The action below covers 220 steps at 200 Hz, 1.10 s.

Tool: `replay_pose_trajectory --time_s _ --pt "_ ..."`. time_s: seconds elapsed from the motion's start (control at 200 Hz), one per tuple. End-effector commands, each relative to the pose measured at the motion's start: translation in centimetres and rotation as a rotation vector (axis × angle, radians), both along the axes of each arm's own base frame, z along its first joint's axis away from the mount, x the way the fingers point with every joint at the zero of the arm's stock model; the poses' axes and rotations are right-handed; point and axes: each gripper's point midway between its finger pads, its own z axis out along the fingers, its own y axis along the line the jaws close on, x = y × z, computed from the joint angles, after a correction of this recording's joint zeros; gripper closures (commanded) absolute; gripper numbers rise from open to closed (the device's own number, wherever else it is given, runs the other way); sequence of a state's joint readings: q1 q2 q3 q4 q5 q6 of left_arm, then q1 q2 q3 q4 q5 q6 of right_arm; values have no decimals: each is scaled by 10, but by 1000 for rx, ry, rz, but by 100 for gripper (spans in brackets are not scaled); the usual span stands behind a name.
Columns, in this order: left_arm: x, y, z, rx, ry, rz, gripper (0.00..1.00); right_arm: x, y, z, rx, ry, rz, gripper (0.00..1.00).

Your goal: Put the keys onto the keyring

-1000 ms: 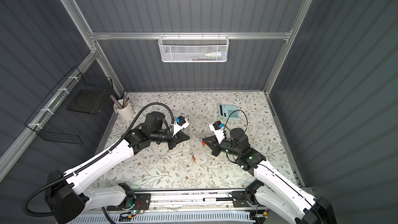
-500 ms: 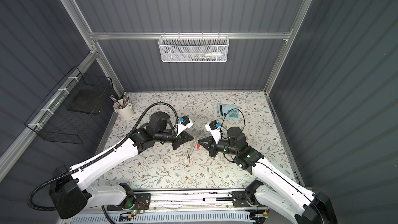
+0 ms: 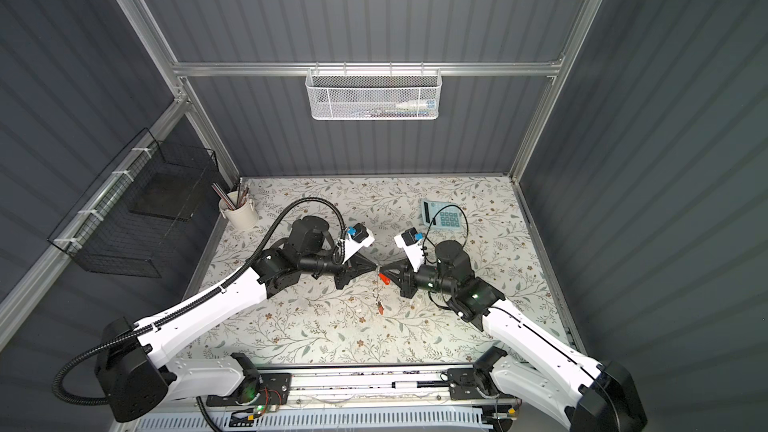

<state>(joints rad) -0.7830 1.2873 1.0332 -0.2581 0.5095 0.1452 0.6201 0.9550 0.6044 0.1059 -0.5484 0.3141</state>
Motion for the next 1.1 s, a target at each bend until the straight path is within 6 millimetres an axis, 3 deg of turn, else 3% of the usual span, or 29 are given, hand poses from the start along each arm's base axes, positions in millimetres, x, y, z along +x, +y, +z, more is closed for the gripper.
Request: replay_pose_trajectory --time_s 0.0,1.096 --pt "-2 -6 20 -55 -26 -21 100 8 0 13 20 -6 -42 100" --pt "-4 2 41 -197 -173 33 100 25 -2 -17 82 323 -54 100"
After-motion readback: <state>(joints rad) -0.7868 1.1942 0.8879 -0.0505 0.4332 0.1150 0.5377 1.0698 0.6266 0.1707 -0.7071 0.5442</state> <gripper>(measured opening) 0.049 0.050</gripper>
